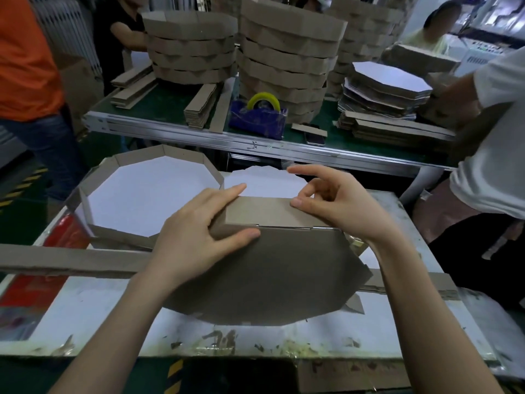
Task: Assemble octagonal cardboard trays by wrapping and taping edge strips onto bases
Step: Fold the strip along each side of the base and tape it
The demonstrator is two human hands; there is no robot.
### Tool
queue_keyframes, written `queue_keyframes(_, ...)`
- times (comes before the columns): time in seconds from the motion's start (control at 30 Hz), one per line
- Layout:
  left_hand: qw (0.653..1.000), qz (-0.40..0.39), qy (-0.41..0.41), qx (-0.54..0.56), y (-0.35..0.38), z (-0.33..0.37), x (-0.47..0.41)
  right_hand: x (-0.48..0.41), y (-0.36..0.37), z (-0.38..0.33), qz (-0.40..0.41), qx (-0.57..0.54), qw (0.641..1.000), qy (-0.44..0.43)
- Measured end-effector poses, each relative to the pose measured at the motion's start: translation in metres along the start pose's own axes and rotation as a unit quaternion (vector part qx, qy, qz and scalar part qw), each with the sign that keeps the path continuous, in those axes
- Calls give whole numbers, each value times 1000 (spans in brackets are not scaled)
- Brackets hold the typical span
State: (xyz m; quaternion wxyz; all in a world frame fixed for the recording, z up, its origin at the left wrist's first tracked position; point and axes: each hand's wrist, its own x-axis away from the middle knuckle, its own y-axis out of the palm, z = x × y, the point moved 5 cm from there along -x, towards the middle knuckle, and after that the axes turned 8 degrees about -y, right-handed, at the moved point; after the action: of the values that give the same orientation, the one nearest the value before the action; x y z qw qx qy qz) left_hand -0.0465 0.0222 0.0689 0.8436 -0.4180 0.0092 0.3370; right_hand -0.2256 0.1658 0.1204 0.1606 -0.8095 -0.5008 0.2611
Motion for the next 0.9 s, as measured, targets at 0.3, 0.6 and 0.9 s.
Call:
queue_keyframes(0.3, 997, 9, 83, -4, 6, 17, 1, 3, 6, -7, 0, 10, 1000, -14)
queue_keyframes(0.6, 994, -6, 105, 32, 4, 13, 1, -2, 10, -7, 1, 3, 1000, -4)
queue_keyframes(0.9, 992, -6, 123, 35, 2, 24, 1, -4, 12, 1, -35, -10, 999, 1)
